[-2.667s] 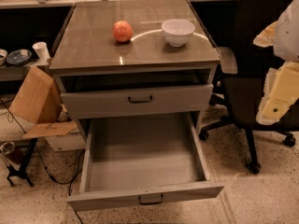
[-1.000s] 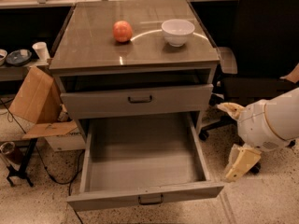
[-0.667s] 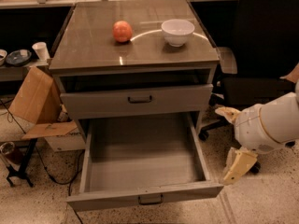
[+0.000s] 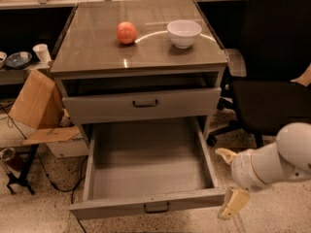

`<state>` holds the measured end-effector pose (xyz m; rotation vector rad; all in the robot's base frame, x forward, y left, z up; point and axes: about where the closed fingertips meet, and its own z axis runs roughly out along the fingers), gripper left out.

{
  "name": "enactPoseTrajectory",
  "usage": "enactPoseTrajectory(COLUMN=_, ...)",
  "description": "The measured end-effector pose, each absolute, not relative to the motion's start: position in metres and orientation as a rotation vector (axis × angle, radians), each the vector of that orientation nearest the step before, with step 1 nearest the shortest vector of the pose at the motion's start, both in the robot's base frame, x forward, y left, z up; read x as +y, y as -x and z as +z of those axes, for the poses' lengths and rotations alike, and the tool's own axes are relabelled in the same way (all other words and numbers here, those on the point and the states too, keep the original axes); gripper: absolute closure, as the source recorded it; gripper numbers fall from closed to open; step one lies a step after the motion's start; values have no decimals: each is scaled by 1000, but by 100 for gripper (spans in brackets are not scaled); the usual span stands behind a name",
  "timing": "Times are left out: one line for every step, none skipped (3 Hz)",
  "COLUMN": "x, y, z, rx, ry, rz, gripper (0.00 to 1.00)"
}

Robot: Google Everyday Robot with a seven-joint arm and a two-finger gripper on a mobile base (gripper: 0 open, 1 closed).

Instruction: Open middle drawer

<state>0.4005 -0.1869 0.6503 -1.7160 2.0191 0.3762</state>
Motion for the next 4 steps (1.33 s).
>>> enactPoseTrajectory(x=-194, y=-383, z=573, rx=2064, ry=1622, rz=466, gripper=18)
enactPoseTrajectory(x=-201, y=-369, z=503, rx=2103, ry=1530, rz=504, gripper=42)
enactPoseTrajectory(x=-208, y=-362, z=450, rx=2138, ry=1457, rz=527, gripper=65)
enactPoseTrajectory(x=-207, y=-365, z=413, rx=2145, ry=1433, rz=539, gripper=89)
